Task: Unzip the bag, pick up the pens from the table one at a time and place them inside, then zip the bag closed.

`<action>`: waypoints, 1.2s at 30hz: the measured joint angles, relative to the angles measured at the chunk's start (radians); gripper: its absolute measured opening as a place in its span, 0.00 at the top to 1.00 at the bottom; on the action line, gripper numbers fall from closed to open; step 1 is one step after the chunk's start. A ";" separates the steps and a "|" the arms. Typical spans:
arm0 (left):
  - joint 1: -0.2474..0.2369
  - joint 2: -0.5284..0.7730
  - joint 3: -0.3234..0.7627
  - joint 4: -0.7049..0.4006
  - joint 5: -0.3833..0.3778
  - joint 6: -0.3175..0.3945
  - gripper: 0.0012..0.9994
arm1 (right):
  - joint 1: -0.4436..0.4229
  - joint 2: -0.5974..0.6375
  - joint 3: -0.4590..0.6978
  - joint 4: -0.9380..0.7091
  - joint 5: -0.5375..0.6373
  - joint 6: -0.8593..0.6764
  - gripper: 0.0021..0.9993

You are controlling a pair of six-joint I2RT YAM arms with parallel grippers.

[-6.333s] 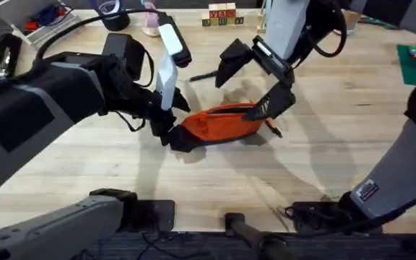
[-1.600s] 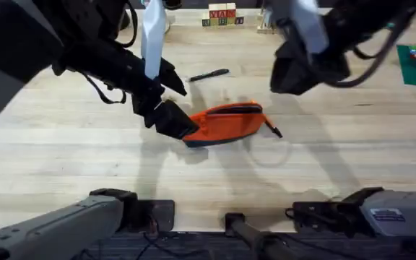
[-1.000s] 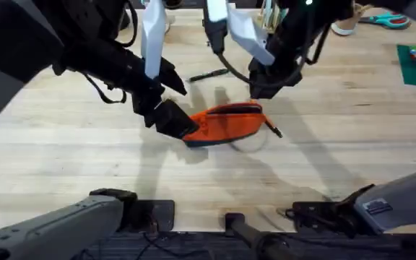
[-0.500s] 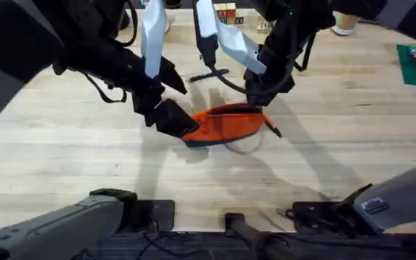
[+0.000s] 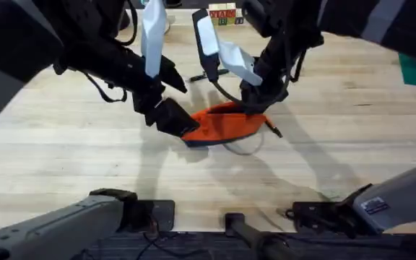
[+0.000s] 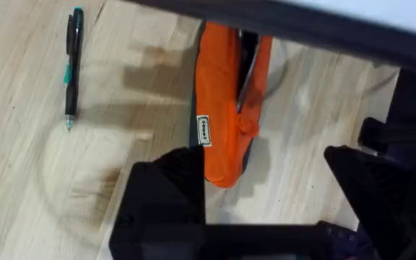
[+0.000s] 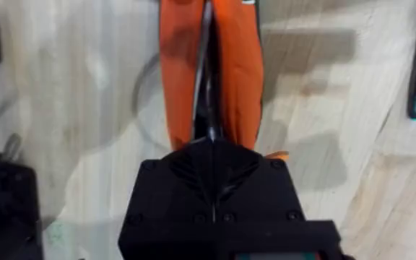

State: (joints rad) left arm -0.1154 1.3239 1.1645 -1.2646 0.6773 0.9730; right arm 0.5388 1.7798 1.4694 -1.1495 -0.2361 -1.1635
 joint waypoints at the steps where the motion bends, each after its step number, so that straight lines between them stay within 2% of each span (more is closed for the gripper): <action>1: 0.000 0.000 0.000 0.000 0.000 0.000 0.00 | 0.000 0.000 -0.006 0.017 0.000 0.000 0.97; 6: 0.000 0.000 0.000 0.000 0.000 0.000 0.00 | 0.000 0.000 -0.009 0.075 0.001 0.004 0.97; 14: 0.000 0.000 0.000 0.000 0.000 0.000 0.00 | 0.006 0.000 -0.009 0.052 0.000 0.004 0.97; 23: 0.000 0.000 0.000 0.000 0.000 0.000 0.00 | 0.057 0.000 -0.009 0.053 0.004 0.004 0.97; 33: 0.000 0.000 0.000 0.000 0.000 0.000 0.00 | 0.060 0.016 -0.010 0.056 0.004 0.004 0.97; 34: 0.000 0.000 0.000 0.000 0.000 0.000 0.00 | 0.060 0.016 -0.010 0.056 0.004 0.004 0.96; 35: 0.000 0.000 0.000 0.000 0.000 0.000 0.00 | 0.060 0.016 -0.010 0.056 0.004 0.008 0.90; 36: 0.000 0.000 0.000 0.000 0.000 0.000 0.00 | 0.060 0.016 -0.010 0.056 0.004 0.007 0.79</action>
State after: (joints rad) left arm -0.1154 1.3235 1.1645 -1.2644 0.6773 0.9728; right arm 0.5987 1.7958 1.4593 -1.0937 -0.2325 -1.1561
